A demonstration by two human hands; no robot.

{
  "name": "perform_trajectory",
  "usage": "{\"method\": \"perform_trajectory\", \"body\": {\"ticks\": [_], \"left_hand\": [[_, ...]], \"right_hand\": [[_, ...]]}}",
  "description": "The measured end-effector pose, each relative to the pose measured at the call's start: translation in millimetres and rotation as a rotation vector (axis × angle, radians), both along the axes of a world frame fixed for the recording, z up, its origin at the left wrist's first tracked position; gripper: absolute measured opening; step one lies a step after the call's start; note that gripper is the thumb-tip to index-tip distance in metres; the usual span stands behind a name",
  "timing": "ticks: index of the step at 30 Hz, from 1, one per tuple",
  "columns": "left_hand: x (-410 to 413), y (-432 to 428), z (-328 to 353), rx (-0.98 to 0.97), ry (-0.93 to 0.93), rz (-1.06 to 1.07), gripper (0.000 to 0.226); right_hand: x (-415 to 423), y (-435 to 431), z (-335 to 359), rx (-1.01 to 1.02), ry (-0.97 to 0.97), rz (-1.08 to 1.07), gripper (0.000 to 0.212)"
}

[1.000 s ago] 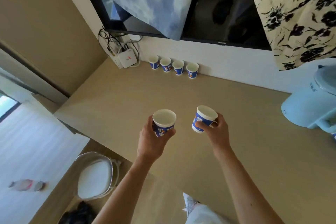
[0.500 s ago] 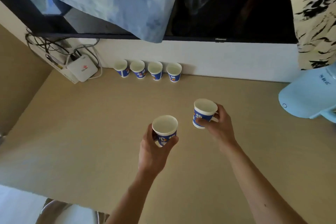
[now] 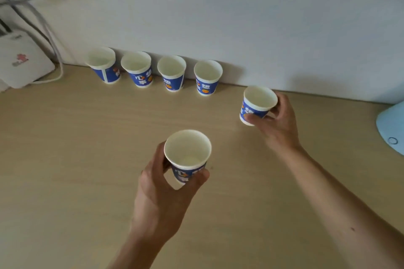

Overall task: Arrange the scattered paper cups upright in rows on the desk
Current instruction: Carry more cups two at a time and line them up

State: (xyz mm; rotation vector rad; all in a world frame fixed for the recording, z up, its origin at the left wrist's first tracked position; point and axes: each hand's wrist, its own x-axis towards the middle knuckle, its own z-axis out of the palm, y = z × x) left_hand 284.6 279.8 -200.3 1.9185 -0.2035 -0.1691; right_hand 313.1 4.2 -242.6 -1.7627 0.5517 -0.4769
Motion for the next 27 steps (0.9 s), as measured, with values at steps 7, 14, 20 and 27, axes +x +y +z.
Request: {"method": "perform_trajectory", "body": {"ticks": [7, 14, 20, 27], "left_hand": [[27, -5, -19, -0.071, -0.081, -0.020, 0.048], [28, -2, -24, -0.061, -0.103, -0.039, 0.055], [35, 4, -23, -0.096, -0.106, -0.025, 0.055], [43, 16, -24, -0.069, -0.098, 0.060, 0.066]], "right_hand": [[56, -14, -20, -0.117, 0.006, 0.026, 0.063], [79, -16, -28, -0.174, -0.045, -0.035, 0.058], [82, -18, -27, -0.210, -0.026, -0.046, 0.060], [47, -5, -30, -0.175, -0.011, -0.174, 0.080]]}}
